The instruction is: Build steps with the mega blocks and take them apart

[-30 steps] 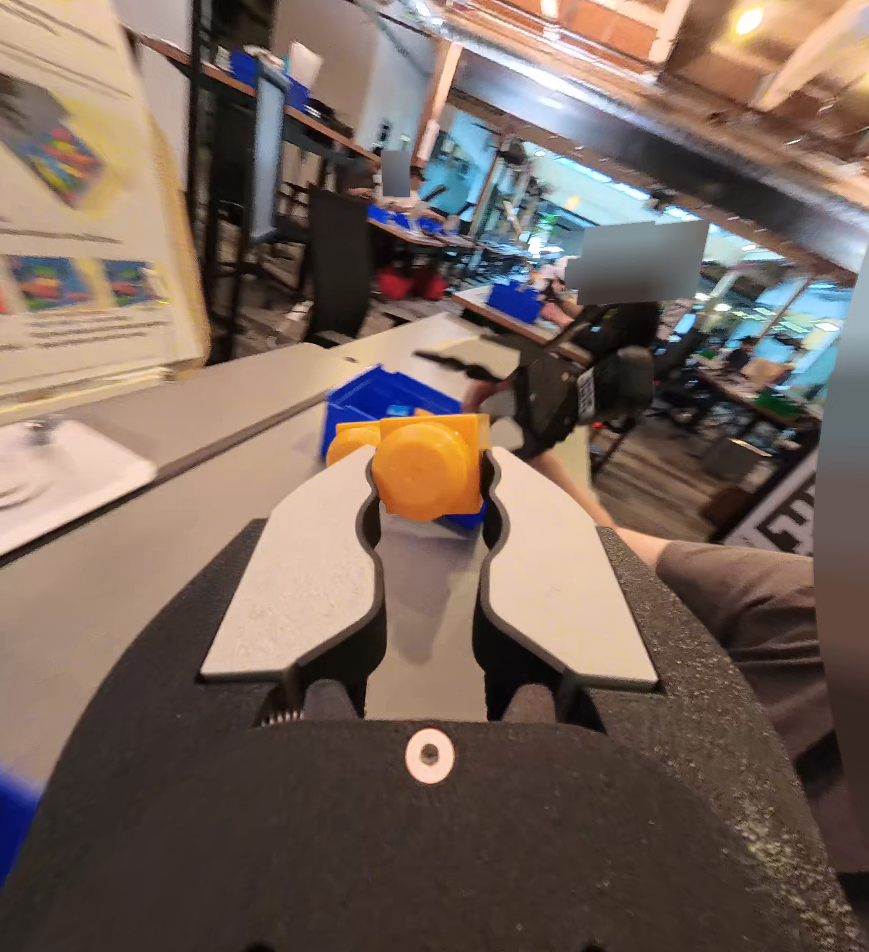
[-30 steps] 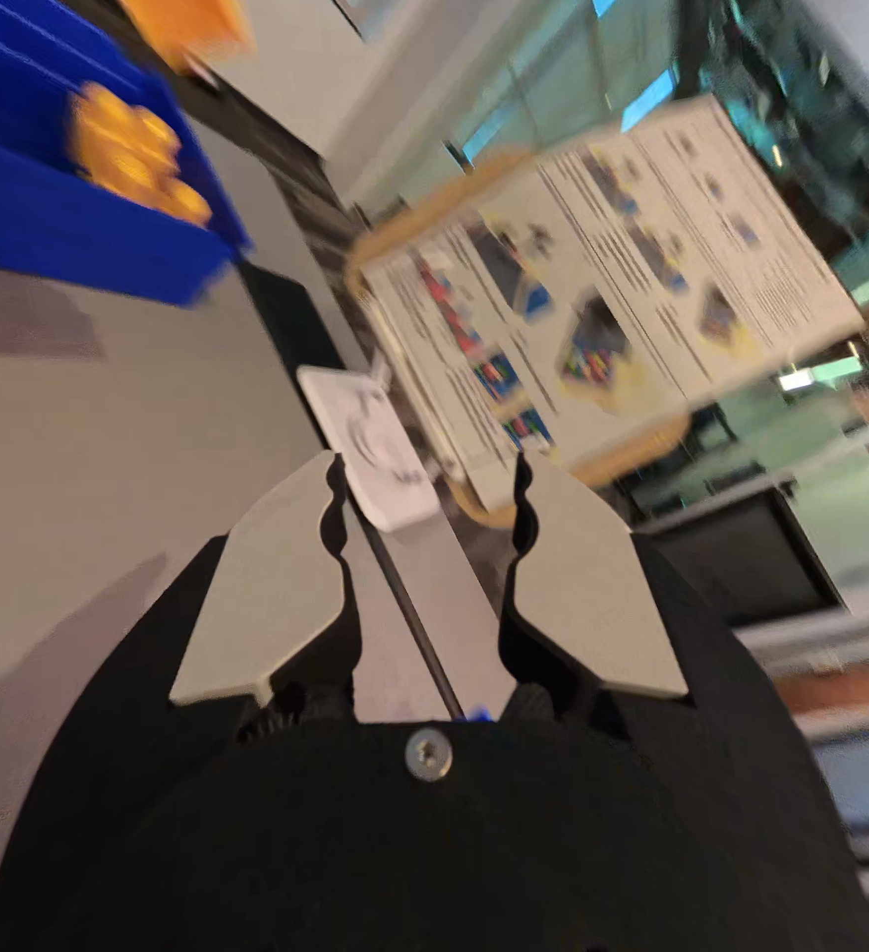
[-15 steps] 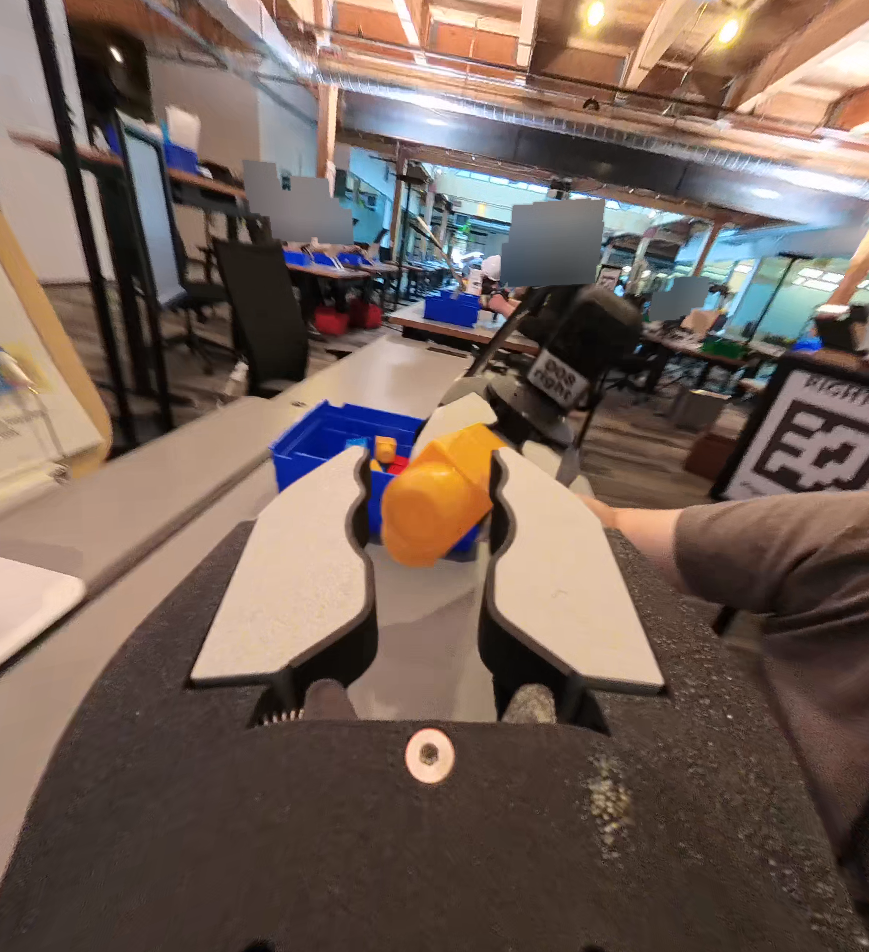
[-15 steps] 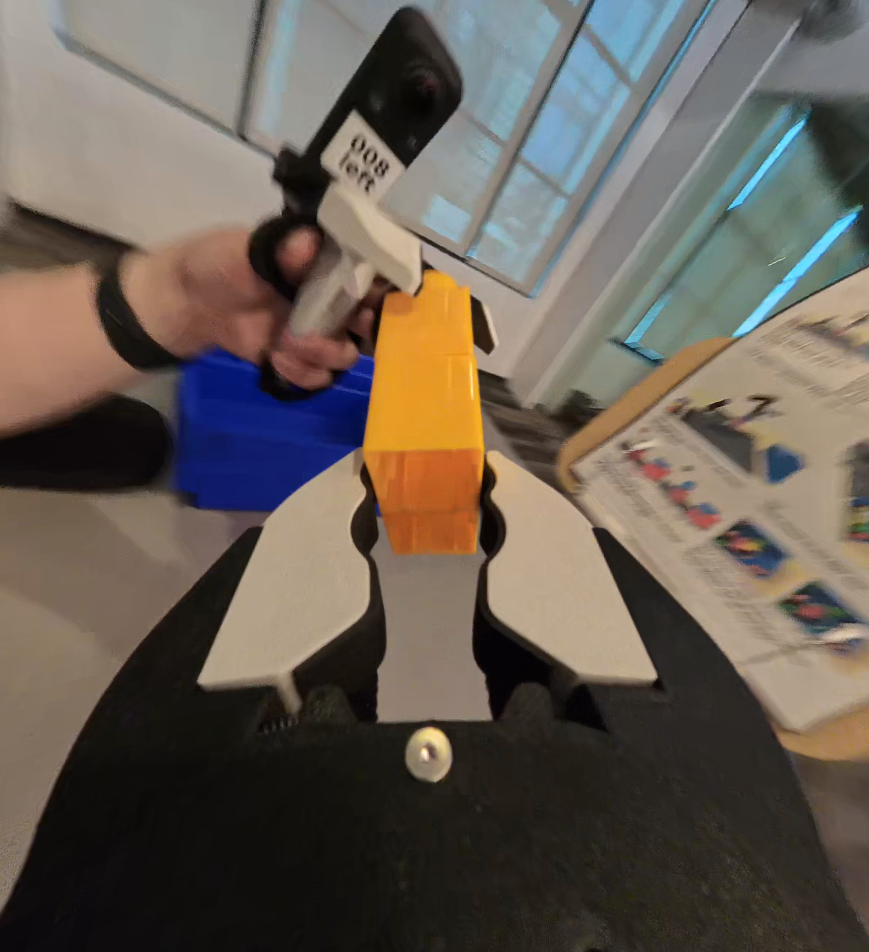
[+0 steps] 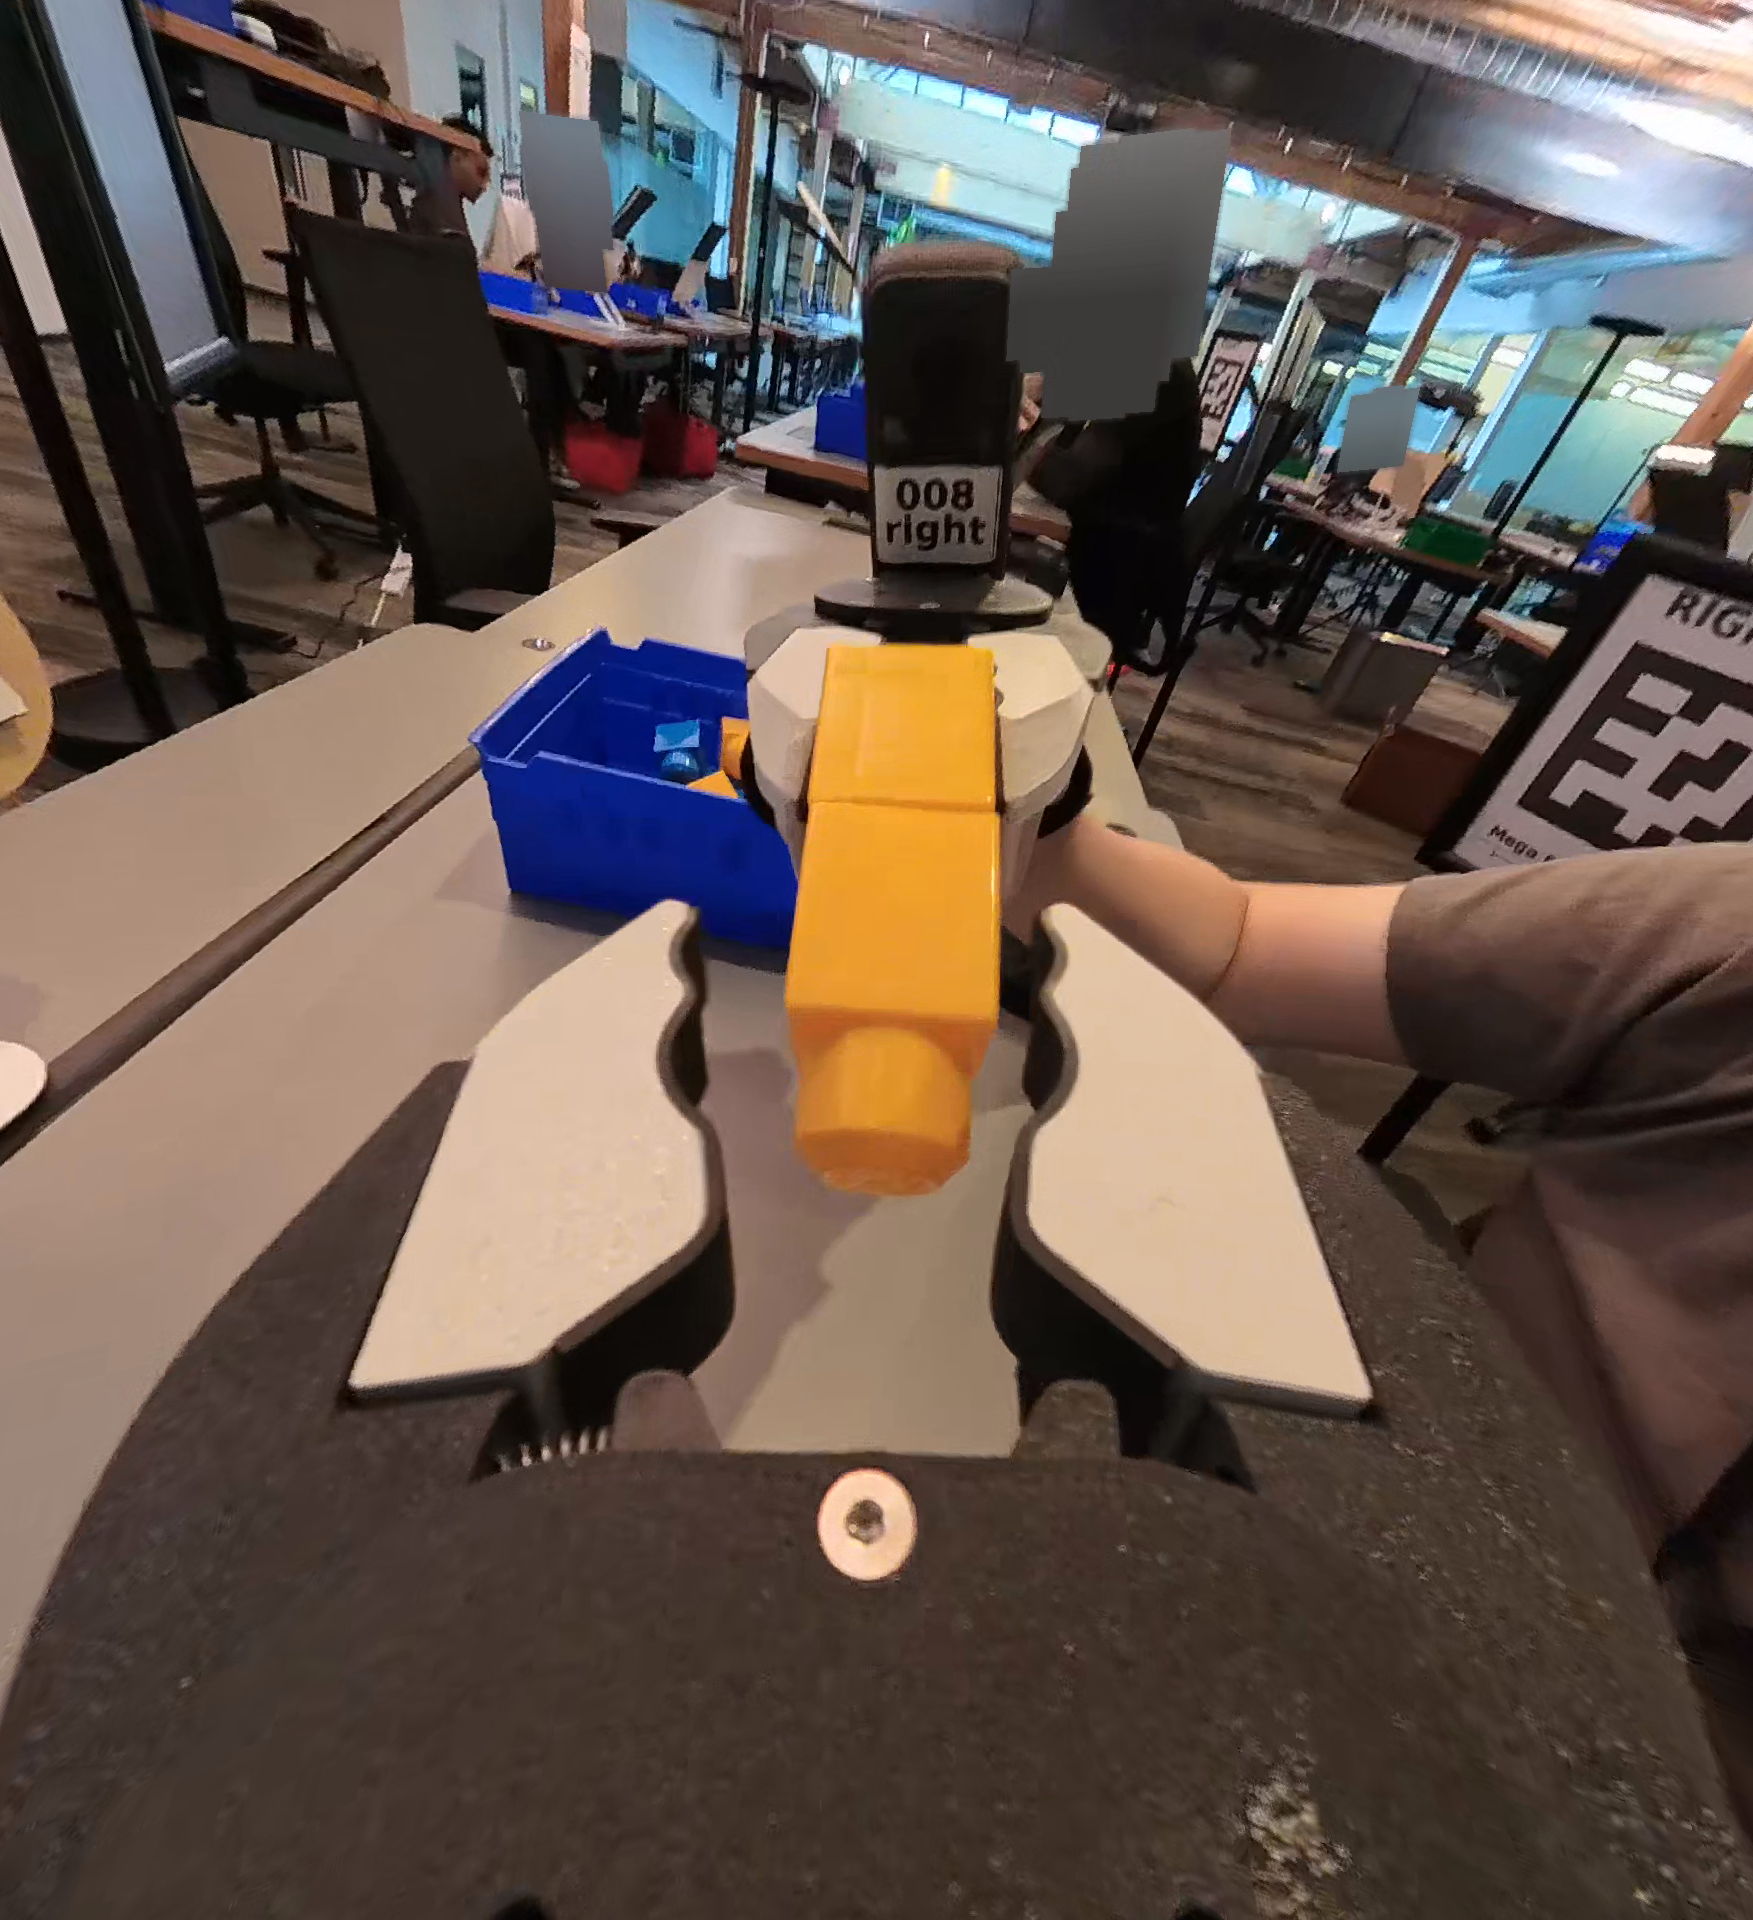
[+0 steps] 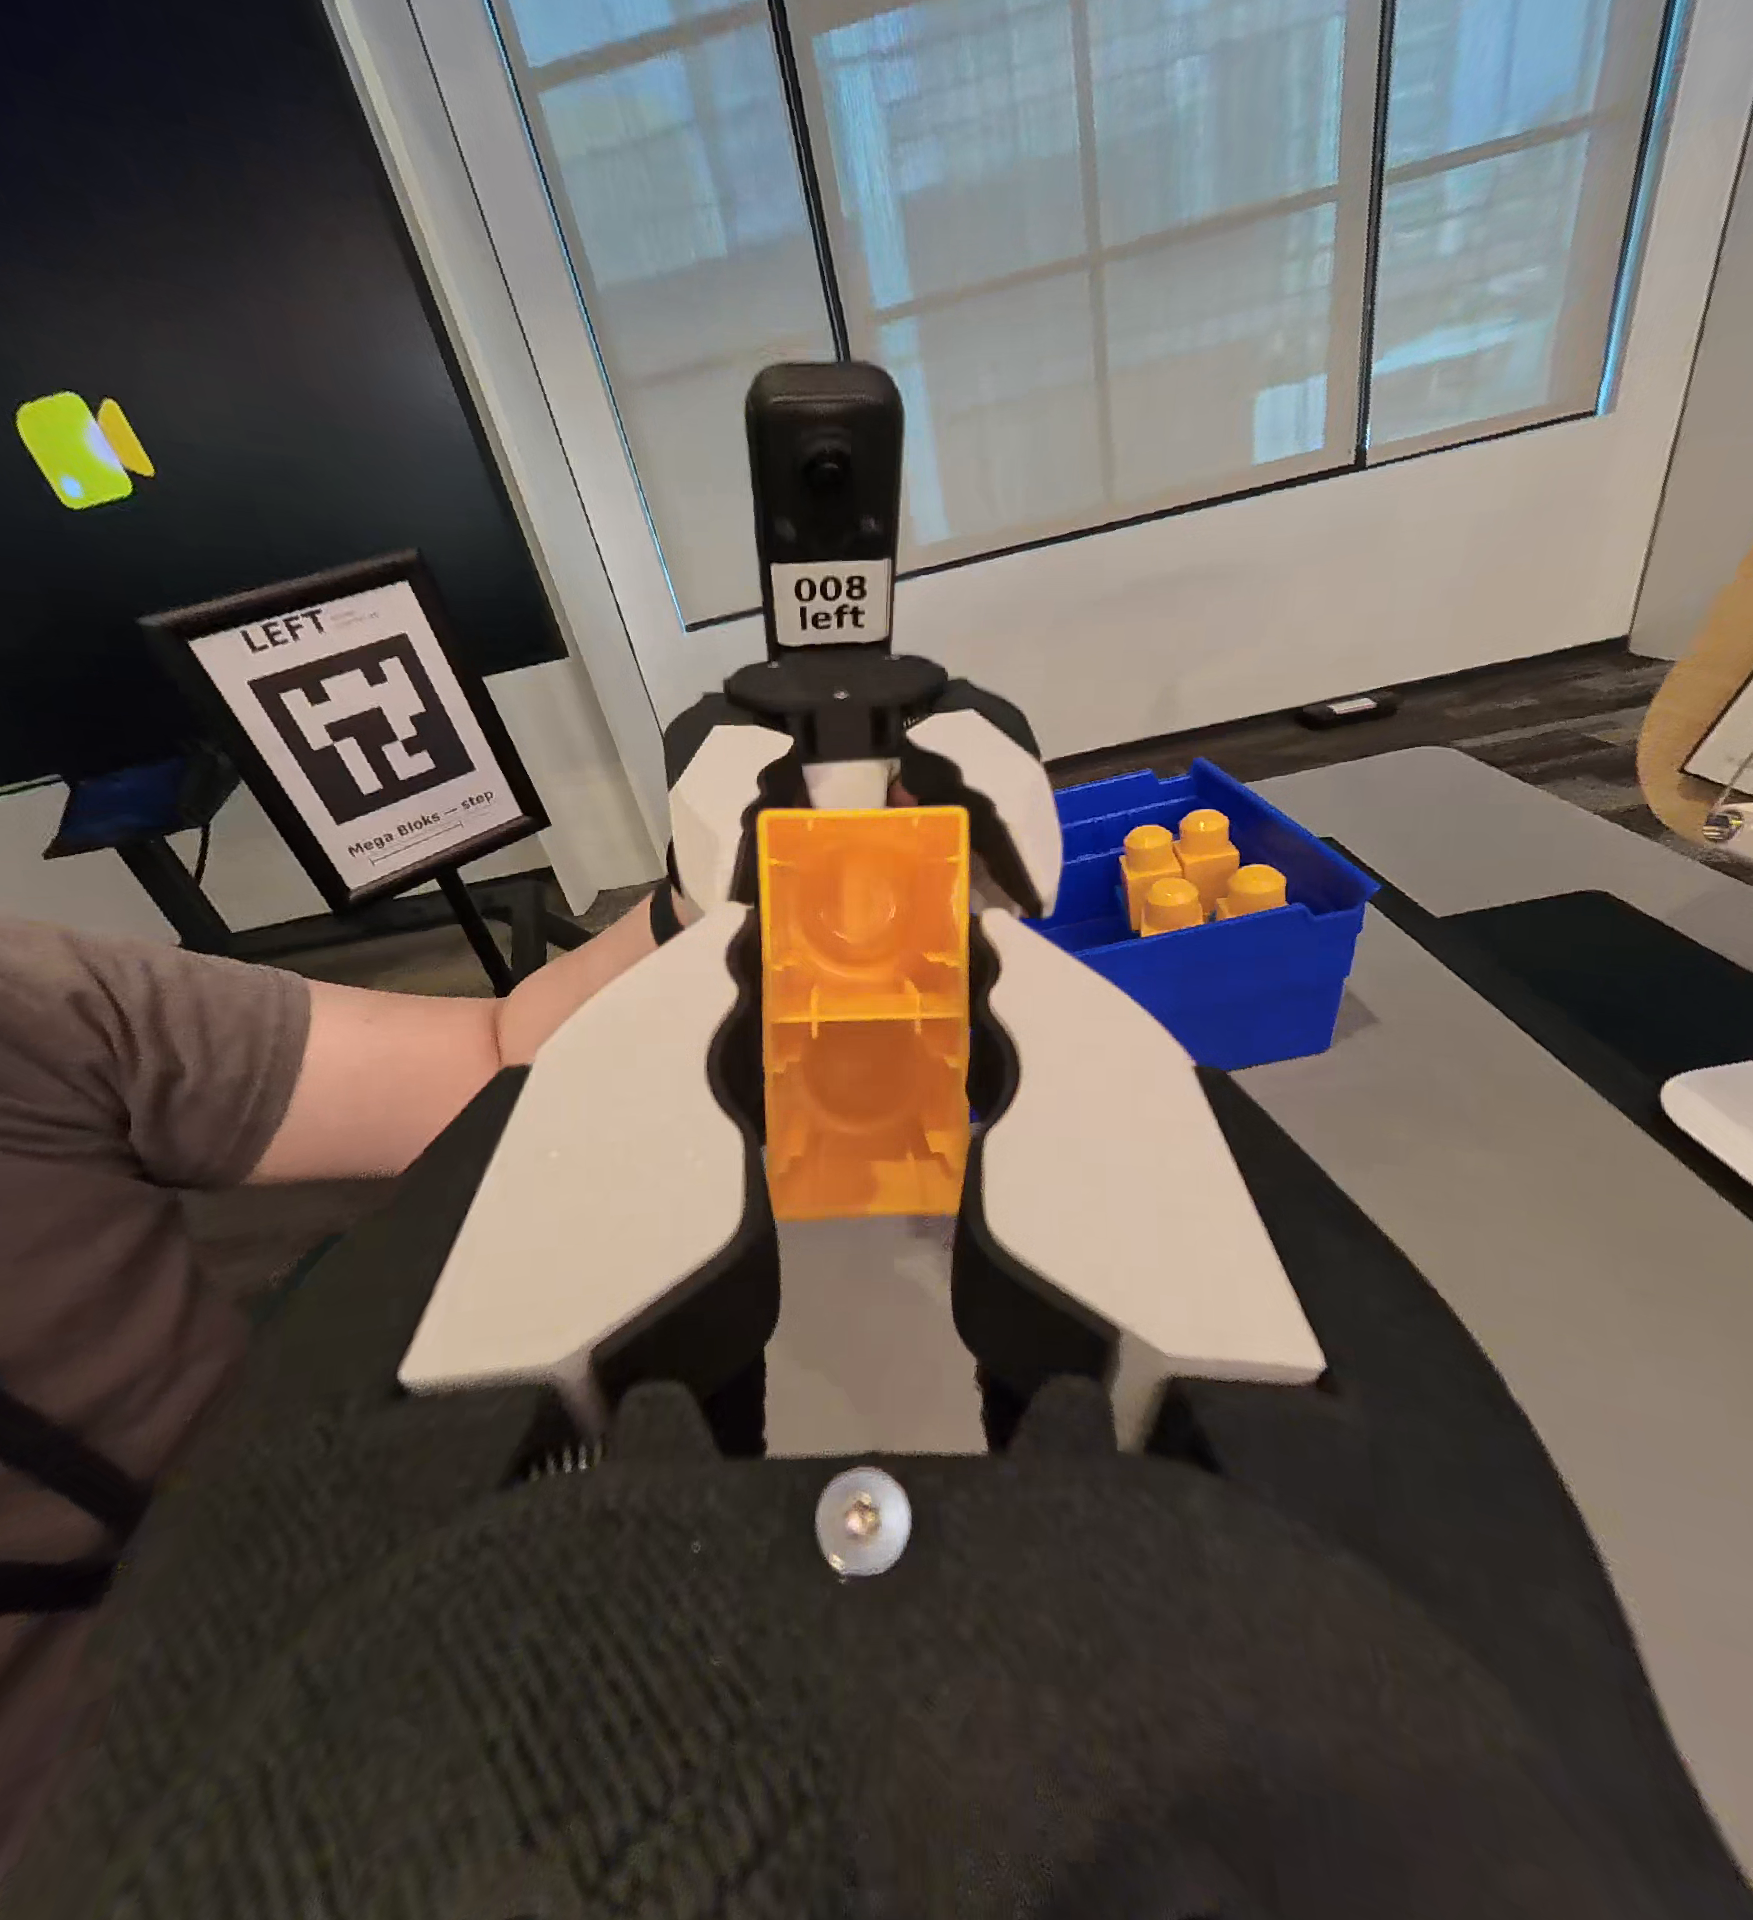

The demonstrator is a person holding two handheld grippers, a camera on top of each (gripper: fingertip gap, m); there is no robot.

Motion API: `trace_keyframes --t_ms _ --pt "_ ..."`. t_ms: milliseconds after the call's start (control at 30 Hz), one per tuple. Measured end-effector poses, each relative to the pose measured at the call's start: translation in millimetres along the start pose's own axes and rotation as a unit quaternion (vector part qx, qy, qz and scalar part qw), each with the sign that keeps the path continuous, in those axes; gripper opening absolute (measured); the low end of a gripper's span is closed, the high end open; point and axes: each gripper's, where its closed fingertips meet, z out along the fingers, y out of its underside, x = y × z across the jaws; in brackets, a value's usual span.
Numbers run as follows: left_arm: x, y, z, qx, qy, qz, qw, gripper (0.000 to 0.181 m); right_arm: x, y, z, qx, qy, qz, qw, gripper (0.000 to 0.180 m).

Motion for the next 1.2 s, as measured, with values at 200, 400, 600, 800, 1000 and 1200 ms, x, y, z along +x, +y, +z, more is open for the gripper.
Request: trace_keyframes --t_ms 200,400,600,800,1000,1200 --pt "1.9 2.6 4.8 -0.013 -0.006 0.034 0.999 0.037 3.8 10.2 -0.4 -0.029 -0.007 -0.013 0.999 0.037" --pt "8.5 16.8 10.6 -0.076 -0.009 0.047 0.996 0.036 -3.5 22.6 -1.3 -0.101 -0.009 -0.038 0.994 0.037" --pt "-8.5 10.6 -10.0 -0.082 -0.055 0.033 0.995 0.036 16.2 4.3 -26.7 -0.093 0.038 0.004 0.995 0.036" --pt "1.2 -16.0 -53.4 -0.041 -0.040 0.014 0.998 0.036 76.0 -27.7 -173.0 -0.156 0.284 -0.041 0.945 0.037" --pt "6.7 -3.4 -35.0 -0.067 -0.014 0.000 0.998 0.036 103.1 62.2 -330.0 -0.291 0.433 0.193 0.831 0.037" --pt "4.1 11.8 -20.3 -0.091 -0.001 -0.031 0.995 0.037 126.3 114.3 -363.9 -0.303 0.452 0.326 0.773 0.041"
